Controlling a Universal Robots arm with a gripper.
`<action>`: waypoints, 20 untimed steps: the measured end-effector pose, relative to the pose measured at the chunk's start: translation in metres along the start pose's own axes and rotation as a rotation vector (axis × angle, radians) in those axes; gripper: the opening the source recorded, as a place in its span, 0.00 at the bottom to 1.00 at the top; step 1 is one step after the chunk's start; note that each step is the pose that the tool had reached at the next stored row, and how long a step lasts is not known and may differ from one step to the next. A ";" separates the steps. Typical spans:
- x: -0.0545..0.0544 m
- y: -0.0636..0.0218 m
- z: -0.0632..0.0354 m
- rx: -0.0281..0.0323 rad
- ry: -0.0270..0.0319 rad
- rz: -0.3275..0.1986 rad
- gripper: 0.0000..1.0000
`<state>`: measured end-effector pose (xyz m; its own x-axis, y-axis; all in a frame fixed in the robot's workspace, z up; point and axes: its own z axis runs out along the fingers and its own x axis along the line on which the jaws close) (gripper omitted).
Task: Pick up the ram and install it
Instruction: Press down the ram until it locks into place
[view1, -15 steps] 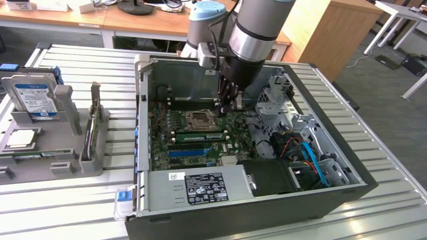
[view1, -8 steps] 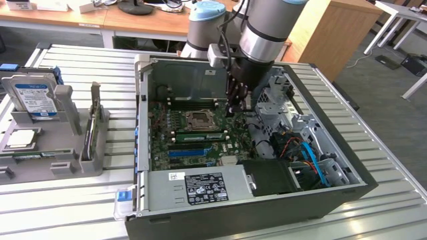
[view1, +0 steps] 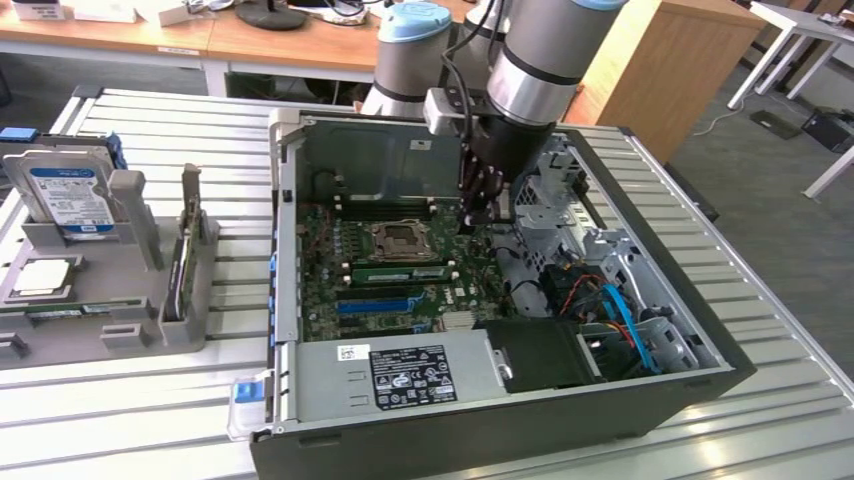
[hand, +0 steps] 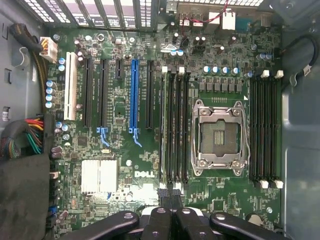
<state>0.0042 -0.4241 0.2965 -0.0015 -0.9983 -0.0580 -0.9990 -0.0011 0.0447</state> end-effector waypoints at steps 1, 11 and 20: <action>0.000 0.0000 0.0005 0.0000 -0.0001 0.000 0.11; 0.000 -0.0002 0.0052 0.0000 0.0028 0.000 0.11; 0.000 -0.0004 0.0085 0.0000 0.0119 0.001 0.11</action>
<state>0.0042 -0.4241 0.2880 -0.0015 -0.9989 -0.0461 -0.9990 -0.0006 0.0448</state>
